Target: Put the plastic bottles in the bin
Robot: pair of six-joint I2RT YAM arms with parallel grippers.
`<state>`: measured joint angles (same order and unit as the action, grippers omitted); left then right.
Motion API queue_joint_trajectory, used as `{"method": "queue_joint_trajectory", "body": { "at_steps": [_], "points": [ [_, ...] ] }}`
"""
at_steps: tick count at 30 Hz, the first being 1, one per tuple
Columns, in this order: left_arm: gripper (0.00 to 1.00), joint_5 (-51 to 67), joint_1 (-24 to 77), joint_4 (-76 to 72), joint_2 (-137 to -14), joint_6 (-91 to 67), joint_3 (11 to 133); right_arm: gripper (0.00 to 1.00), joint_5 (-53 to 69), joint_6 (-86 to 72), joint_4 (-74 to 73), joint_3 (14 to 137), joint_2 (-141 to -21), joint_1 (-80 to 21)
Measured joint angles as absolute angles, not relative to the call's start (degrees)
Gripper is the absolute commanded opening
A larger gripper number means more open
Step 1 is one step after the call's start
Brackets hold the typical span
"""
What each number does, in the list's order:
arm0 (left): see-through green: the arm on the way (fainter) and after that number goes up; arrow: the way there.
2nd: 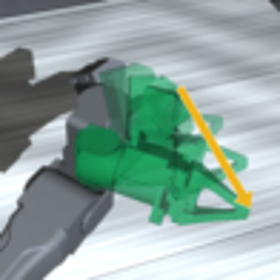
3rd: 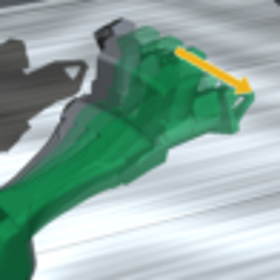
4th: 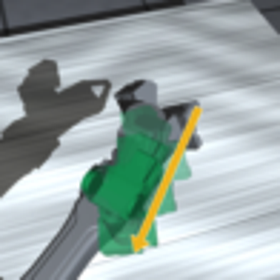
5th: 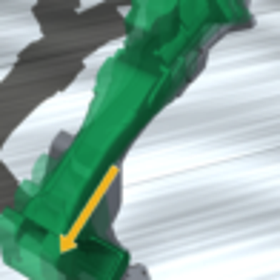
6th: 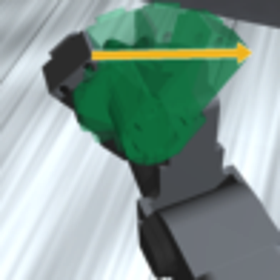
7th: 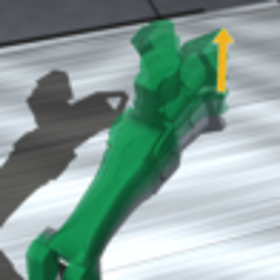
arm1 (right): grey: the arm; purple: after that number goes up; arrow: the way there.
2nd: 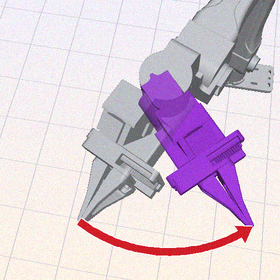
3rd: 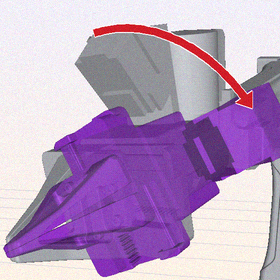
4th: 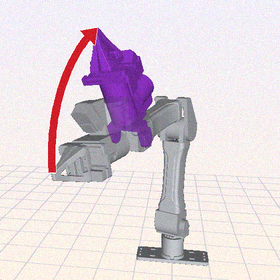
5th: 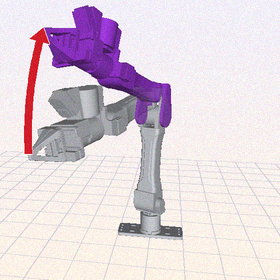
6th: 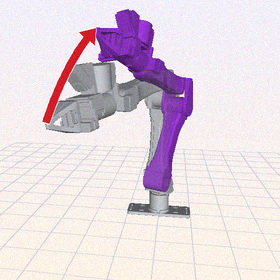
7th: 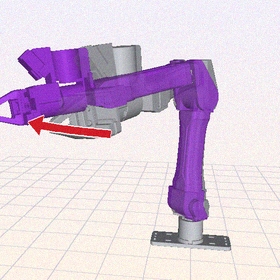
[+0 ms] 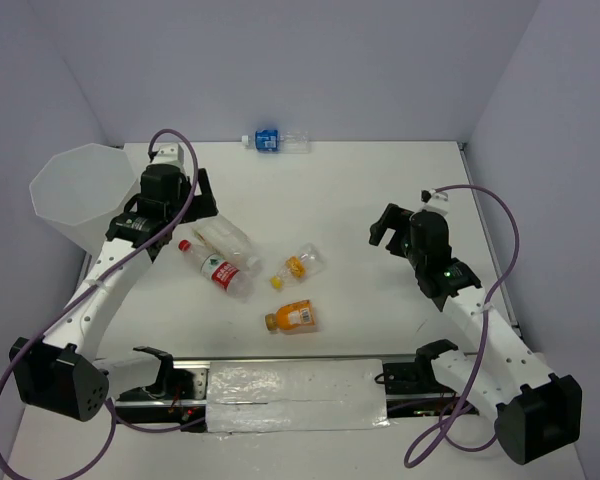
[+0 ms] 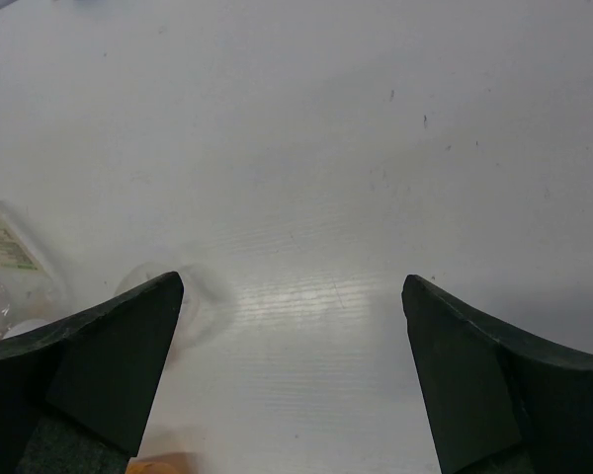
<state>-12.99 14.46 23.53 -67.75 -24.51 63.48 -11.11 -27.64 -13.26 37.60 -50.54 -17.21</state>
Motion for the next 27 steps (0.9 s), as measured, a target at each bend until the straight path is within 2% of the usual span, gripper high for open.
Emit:
{"method": "queue_joint_trajectory", "body": {
  "at_steps": [15,27],
  "points": [
    [0.99,-20.8,15.5,25.2,-69.2,-27.9,64.6,1.00,-11.2,-27.7,-13.6,37.6,-50.6,-17.2],
    [1.00,-28.8,17.1,38.0,-86.3,-43.2,79.6,1.00,-10.7,-27.9,-13.8,37.6,-49.8,-17.2]
  ]
}}
